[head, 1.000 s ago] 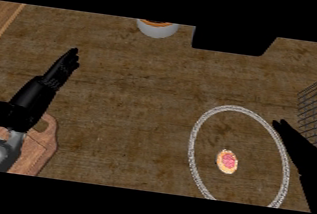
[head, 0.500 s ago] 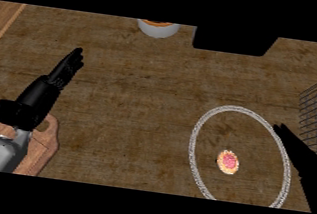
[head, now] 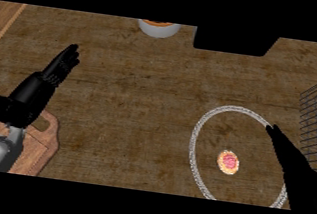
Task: Pick the cupcake from the placemat and place it in the basket
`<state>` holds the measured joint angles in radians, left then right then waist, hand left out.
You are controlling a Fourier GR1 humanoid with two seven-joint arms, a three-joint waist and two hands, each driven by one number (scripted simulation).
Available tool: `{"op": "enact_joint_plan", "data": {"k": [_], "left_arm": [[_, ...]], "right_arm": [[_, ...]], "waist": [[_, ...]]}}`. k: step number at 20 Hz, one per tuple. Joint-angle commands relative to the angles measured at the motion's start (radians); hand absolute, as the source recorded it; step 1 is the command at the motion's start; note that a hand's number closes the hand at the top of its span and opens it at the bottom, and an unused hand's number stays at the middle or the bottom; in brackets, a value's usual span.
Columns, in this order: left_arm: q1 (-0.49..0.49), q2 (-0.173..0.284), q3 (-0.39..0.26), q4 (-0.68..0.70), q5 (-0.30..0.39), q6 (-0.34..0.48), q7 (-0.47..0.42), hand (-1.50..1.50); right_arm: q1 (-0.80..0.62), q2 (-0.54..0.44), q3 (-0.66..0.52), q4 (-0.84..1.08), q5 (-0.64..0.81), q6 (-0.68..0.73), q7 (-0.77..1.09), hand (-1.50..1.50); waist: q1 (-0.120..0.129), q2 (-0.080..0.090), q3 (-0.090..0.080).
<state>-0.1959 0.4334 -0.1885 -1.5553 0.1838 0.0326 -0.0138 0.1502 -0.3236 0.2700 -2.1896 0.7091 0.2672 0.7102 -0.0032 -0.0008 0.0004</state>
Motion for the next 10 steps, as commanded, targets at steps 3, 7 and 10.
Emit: {"op": "enact_joint_plan", "data": {"k": [3,7,10], "left_arm": [[0.053,-0.029,0.041,-0.038,-0.029,-0.044,-0.019,0.0],[0.05,-0.11,0.001,0.019,-0.136,-0.009,-0.059,0.0],[0.013,-0.063,0.097,0.008,-0.05,-0.102,0.003,0.0]], "right_arm": [[0.042,0.033,-0.005,0.167,0.106,-0.132,-0.162,-1.5],[-0.028,0.07,-0.007,0.238,0.124,-0.127,-0.176,-1.5],[0.068,0.062,-0.013,0.245,0.116,-0.191,-0.295,-1.5]], "waist": [[0.002,0.0,0.0],[0.003,0.001,0.0],[0.0,0.0,0.0]]}}
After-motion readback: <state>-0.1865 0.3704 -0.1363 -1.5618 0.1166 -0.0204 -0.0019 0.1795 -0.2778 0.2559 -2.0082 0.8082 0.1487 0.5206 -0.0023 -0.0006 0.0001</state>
